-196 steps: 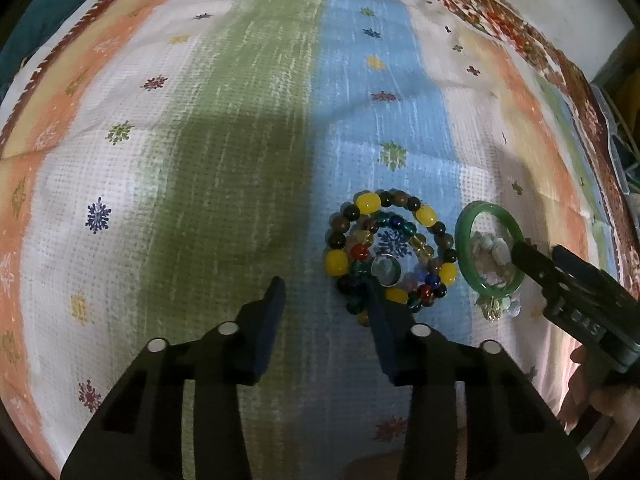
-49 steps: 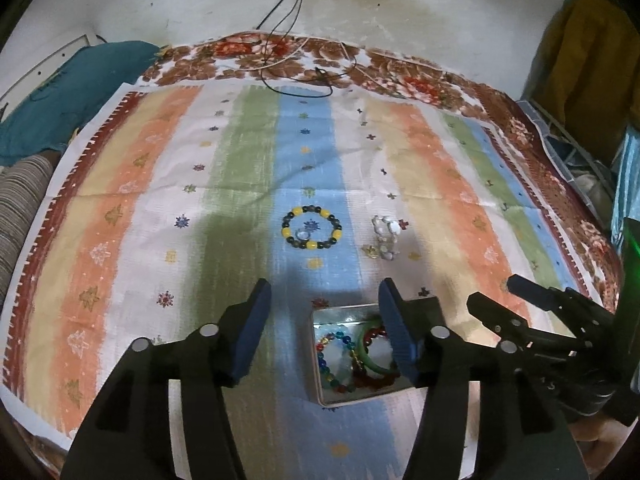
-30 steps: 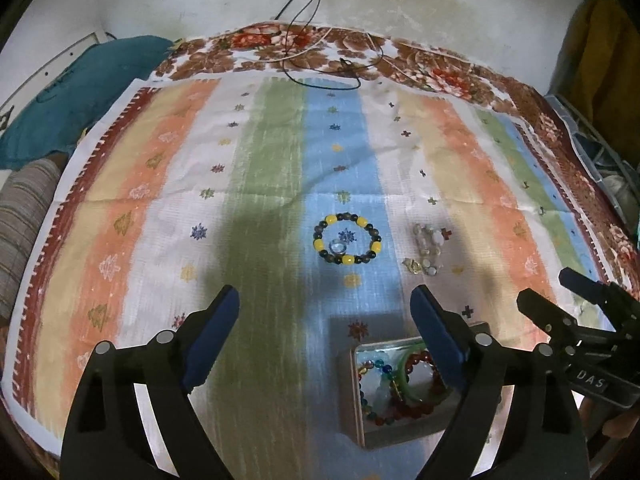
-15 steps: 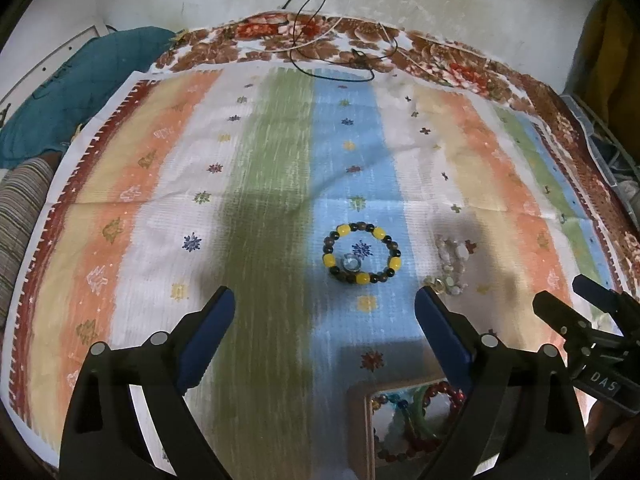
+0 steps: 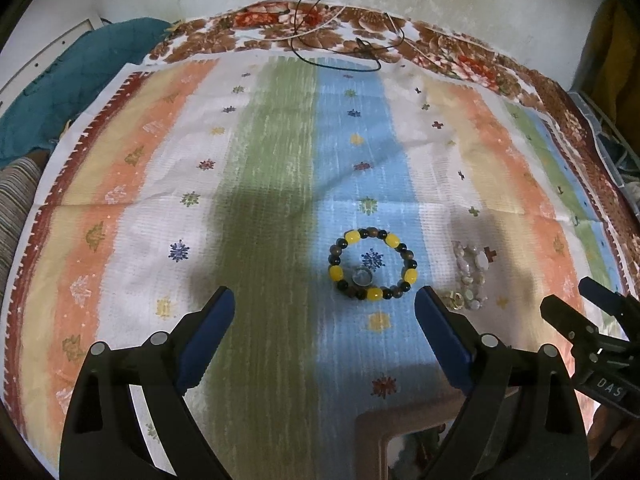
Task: Organize jewelry
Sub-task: 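Move the left tool to the yellow-and-black bracelet while the right tool approaches the white charms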
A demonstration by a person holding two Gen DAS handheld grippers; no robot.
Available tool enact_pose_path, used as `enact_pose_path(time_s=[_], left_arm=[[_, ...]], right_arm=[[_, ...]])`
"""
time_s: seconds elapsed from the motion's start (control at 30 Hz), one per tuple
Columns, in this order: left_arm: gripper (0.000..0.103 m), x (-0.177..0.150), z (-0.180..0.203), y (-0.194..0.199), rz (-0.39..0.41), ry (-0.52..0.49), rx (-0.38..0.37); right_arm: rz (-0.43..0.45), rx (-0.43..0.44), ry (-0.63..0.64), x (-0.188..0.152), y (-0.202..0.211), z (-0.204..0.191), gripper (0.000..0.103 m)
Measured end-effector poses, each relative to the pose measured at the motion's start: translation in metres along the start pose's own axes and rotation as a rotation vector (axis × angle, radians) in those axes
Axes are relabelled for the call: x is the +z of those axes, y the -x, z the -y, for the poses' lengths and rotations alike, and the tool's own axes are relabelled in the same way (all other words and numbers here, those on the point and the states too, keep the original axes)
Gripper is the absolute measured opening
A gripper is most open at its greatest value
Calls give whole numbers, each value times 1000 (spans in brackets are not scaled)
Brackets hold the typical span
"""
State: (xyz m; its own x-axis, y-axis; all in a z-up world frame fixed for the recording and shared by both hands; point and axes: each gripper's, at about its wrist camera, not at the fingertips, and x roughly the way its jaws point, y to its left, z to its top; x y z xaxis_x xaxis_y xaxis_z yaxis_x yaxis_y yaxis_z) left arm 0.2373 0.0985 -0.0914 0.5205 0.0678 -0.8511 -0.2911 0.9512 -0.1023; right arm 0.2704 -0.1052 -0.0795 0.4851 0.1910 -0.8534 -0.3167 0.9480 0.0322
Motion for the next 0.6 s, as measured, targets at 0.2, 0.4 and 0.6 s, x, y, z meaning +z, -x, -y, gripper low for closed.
enact_pose_path(time_s=[0.2, 0.4, 0.6], left_arm=[[90, 3, -5, -14, -27, 25, -24], [90, 8, -8, -29, -40, 32, -11], [90, 12, -9, -44, -54, 23, 14]], right_arm=[[-26, 20, -50, 4, -13, 9, 86], [-60, 17, -83, 5, -28, 15, 86], [-71, -11, -74, 8, -39, 17, 86]])
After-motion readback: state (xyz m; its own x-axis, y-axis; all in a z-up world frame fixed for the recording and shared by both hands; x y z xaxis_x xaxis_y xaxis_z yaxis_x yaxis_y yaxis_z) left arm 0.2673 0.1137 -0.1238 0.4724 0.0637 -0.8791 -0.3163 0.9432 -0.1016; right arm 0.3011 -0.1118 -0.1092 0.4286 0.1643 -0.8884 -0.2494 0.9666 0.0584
